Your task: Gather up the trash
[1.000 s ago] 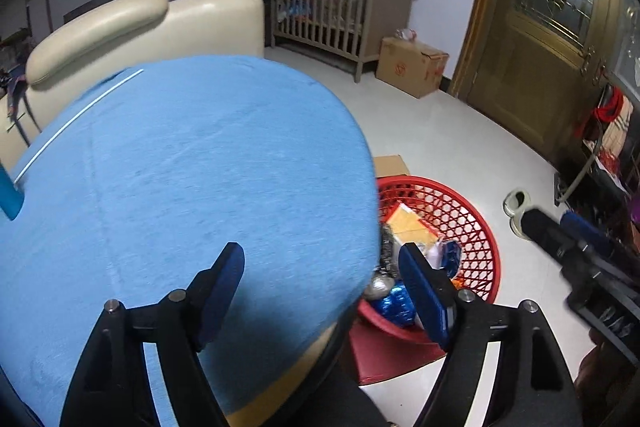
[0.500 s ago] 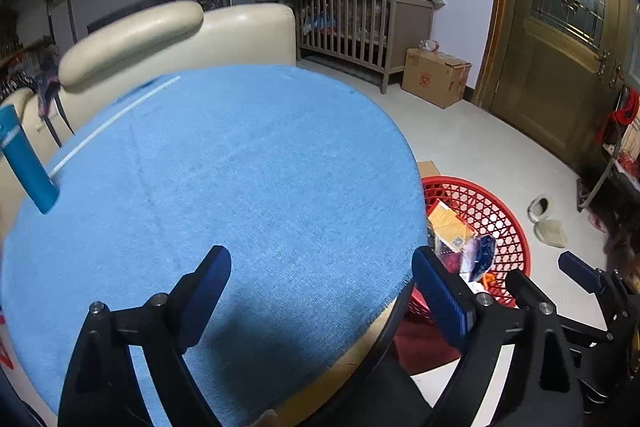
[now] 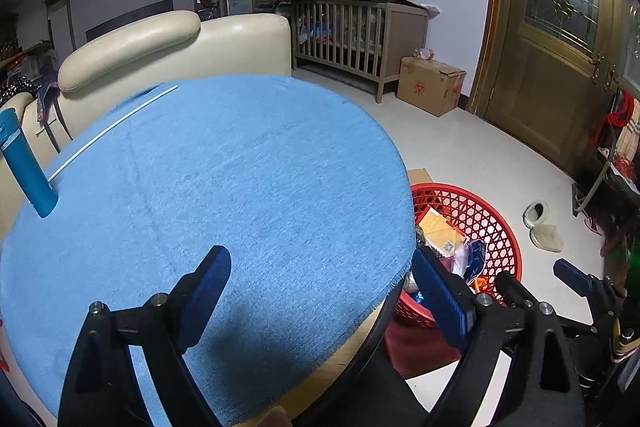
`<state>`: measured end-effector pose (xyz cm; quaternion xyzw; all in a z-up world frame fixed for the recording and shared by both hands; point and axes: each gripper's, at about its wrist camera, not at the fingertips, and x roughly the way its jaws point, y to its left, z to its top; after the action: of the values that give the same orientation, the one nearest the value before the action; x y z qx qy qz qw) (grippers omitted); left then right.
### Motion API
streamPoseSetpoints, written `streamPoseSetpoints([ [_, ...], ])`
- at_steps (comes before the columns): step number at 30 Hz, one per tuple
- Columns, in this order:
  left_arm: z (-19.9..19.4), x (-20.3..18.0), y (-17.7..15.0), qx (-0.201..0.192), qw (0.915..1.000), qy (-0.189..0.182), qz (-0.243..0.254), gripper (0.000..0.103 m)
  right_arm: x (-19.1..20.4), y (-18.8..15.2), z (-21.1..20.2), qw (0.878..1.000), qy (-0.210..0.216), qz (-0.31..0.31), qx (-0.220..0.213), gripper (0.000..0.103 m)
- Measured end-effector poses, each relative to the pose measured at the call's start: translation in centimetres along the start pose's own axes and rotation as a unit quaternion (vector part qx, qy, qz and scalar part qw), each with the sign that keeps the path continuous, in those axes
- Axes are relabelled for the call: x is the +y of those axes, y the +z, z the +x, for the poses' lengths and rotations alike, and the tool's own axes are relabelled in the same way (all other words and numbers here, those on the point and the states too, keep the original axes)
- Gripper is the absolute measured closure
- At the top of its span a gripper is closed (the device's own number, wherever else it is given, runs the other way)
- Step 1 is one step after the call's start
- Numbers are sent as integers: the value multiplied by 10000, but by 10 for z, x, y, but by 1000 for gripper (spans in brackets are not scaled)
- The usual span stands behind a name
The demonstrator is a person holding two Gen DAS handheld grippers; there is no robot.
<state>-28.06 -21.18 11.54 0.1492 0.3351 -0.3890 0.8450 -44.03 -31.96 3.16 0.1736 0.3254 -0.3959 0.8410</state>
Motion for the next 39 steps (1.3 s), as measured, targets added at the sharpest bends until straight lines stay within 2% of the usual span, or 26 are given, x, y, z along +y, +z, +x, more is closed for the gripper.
streamPoseSetpoints([
  [19, 2, 0, -1, 82, 10000, -2, 8, 11, 9, 3, -9, 9987, -328, -295, -256, 11],
  [39, 0, -3, -2, 53, 9999, -54, 122, 11, 12, 5, -15, 9977, -414, -387, -370, 10],
])
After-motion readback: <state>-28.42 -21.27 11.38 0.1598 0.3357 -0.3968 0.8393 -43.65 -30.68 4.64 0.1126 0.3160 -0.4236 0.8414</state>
